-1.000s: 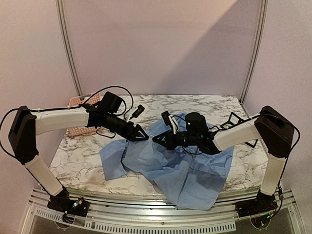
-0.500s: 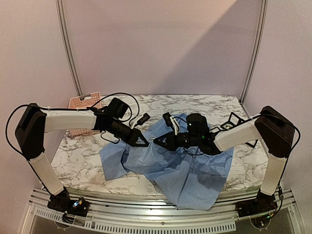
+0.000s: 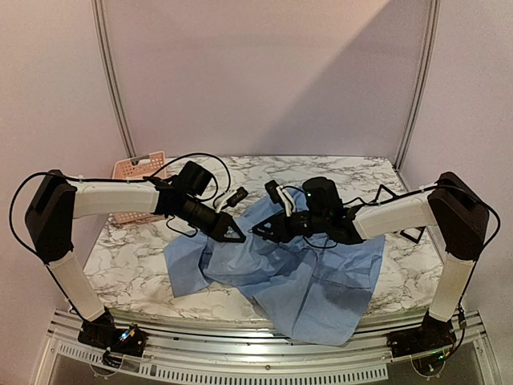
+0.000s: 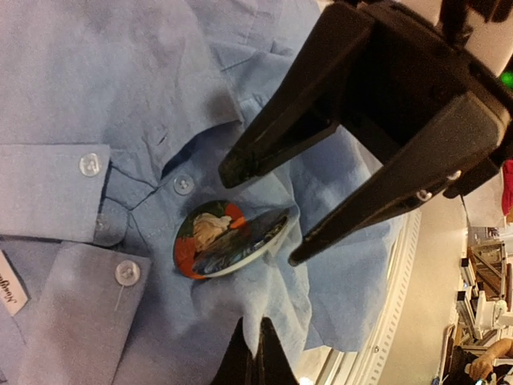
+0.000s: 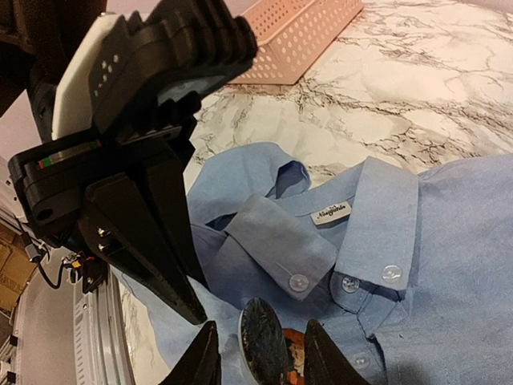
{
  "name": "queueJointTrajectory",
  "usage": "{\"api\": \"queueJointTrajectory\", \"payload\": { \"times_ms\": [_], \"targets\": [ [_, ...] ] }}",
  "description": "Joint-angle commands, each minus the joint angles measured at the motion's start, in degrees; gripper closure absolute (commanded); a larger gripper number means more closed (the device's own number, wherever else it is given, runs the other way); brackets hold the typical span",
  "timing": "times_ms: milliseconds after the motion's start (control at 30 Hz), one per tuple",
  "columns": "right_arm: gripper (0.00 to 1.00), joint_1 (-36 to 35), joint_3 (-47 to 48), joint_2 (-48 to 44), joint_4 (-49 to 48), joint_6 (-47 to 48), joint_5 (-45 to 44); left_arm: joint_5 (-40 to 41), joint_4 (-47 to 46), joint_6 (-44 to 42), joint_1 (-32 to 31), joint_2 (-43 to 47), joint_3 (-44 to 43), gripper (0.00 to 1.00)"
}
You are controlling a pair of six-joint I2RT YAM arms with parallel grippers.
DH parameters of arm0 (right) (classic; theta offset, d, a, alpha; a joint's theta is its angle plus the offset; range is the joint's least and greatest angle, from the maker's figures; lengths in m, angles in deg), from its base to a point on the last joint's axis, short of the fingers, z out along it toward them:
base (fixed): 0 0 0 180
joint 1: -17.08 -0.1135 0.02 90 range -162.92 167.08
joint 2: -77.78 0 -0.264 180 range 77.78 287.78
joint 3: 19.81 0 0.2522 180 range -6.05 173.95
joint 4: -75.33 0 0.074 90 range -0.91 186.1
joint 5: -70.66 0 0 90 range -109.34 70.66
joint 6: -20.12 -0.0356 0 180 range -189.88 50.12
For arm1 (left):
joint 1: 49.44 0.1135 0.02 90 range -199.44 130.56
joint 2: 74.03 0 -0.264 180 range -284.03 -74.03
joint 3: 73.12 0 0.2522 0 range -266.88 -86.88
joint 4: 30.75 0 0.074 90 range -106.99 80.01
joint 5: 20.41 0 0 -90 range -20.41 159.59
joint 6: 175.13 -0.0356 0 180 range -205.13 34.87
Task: Remove the brooch from the garment
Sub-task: Place the crumpled clothing at the center of the board.
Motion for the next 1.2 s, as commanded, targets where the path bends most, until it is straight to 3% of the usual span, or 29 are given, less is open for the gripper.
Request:
{"api": "queueJointTrajectory", "payload": {
  "times_ms": [0,200,467,667,733,833,967,1167],
  "targets": [
    [0.7,0.41,1.03,-1.14,3.96,3.08,-1.18,-0.35,-0.14,-0.9,-0.89,-0.62,-0.5,1.0],
    [0.76,0.4,0.87,-0.97,3.75,3.03,-0.58,0.05,0.17,-0.9,-0.89,-0.56,-0.59,1.0],
    [1.0,0.46,0.73,-1.04,2.88,3.03,-0.86,-0.33,-0.47,-0.34,-0.89,-0.44,-0.51,1.0],
    [1.0,0.44,0.71,-0.58,1.46,2.26,-0.99,-0.53,-0.87,0.18,-0.98,-0.62,-0.42,1.0],
    [0.97,0.44,1.23,-0.72,2.57,1.99,-2.26,-0.19,-0.26,-0.29,-0.98,-0.64,-0.5,1.0],
    [0.8,0.41,2.89,-1.56,6.95,2.66,-4.32,1.97,1.02,-0.49,-1.38,-0.34,-0.4,1.0],
    [0.74,0.39,4.13,-2.31,11.8,3.86,-6.7,3.92,-2.46,4.58,-2.31,0.95,2.84,0.98],
    [0.7,-1.41,6.71,-3.59,19.81,4.7,-13.52,6.81,-14.32,16.05,-4.54,7.2,13.0,0.77]
  ]
}}
